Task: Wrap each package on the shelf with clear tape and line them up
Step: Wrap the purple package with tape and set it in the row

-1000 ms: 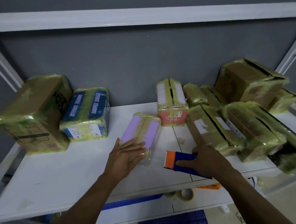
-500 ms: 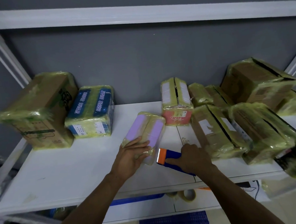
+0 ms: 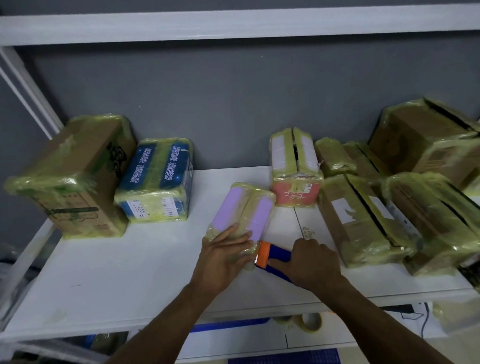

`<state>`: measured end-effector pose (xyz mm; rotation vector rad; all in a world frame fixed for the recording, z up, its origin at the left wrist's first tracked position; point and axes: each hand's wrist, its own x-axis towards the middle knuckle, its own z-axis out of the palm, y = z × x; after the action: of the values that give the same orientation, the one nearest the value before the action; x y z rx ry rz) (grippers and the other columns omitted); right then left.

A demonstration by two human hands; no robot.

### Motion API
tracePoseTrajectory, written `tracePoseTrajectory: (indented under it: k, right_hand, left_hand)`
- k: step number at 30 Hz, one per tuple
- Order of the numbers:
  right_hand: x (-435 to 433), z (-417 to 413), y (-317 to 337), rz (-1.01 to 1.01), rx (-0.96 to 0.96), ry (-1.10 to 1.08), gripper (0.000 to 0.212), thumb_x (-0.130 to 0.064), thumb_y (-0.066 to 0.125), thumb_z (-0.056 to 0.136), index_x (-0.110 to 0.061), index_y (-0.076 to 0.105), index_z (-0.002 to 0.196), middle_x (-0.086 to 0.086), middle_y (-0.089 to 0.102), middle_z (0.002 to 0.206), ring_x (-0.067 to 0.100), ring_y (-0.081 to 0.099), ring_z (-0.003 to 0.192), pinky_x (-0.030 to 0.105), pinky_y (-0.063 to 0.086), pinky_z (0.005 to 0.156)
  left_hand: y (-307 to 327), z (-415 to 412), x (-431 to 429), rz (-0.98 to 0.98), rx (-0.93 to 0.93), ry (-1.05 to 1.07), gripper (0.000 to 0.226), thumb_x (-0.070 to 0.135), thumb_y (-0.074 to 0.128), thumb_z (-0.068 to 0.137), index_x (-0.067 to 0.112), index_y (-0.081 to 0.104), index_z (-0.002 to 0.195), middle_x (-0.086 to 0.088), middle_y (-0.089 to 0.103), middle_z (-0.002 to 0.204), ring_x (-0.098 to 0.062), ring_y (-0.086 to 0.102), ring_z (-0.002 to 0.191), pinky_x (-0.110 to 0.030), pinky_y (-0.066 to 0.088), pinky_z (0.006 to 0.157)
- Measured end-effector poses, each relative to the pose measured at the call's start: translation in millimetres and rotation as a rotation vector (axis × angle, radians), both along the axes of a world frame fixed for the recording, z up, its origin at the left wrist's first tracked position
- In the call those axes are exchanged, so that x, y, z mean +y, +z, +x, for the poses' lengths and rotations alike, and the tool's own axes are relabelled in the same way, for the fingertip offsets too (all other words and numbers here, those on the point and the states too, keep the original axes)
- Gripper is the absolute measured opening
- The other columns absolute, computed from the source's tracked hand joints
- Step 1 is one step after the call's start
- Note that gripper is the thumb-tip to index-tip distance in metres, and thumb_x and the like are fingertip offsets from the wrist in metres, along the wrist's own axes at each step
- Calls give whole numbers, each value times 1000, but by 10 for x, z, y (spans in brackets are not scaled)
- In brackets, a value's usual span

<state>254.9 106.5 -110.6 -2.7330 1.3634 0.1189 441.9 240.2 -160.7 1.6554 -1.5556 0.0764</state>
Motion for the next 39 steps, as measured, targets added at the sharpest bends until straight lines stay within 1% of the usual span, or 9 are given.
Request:
tracePoseTrajectory:
  k: [9,15,17,19,22,26,29,33,39]
  right_hand:
    - [38,6,-96,-80,-31,-14,67,-91,42,82,-24,41,84,-7,37,70,13,44,63,28,37,60]
    - [-144,-79,-75,-38,-116,-99,68,-83,44,88,-16,54,93,2,67,96,17,63,77,29,53,70]
    - [-232,-132,-57,72,-218,-151,68,-81,49,88,-14,60,92,1,67,87,17,68,76,31,58,70]
    - [-276,-193,-55,188,-355,-205,63,-79,54,86,-16,60,81,-3,64,71,13,66,62,28,53,60]
    - [-269,-250,-94,279,-507,-241,62,-77,58,86,-17,59,68,-2,61,56,9,61,48,23,42,51]
    - [-220,-308,-178,443,-698,-280,61,-70,63,86,-17,55,58,-2,57,44,4,53,36,25,44,49]
    - [-178,-351,-213,470,-729,-303,59,-68,64,87,-16,56,59,-3,56,44,3,51,35,24,42,48]
    - [-151,-384,-236,489,-786,-344,58,-68,63,87,-16,55,60,-4,55,43,4,52,36,23,43,49]
    - [-110,-412,-162,515,-842,-333,59,-66,64,84,-14,54,59,-2,54,44,10,54,40,25,44,50]
  left_hand:
    - [117,-125,-28,141,4,232,57,74,68,73,32,78,111,22,66,128,-3,46,138,-48,44,108]
    - [91,-241,1,7,24,248,64,85,52,80,33,77,109,27,62,127,6,41,136,-48,47,108]
    - [100,-247,13,54,11,266,69,87,50,78,39,68,125,26,43,144,-3,29,146,-57,37,115]
    - [139,-260,-4,192,-2,323,88,93,42,74,46,42,148,17,22,159,-17,11,154,-69,17,119]
    - [213,-288,-84,290,-68,470,115,101,36,67,35,21,160,5,9,170,-25,-4,157,-65,0,118]
    - [231,-333,-223,424,99,585,115,94,50,67,32,20,159,-1,7,169,-30,2,155,-56,29,120]
    - [178,-372,-306,424,118,605,109,89,55,70,33,18,157,-4,7,167,-31,10,153,-52,22,124]
    - [164,-313,-314,457,125,619,113,91,54,66,35,15,155,0,7,166,-32,30,143,-47,43,108]
    - [267,-265,-217,488,150,559,111,80,66,70,34,16,157,3,8,167,-28,29,146,-45,39,113]
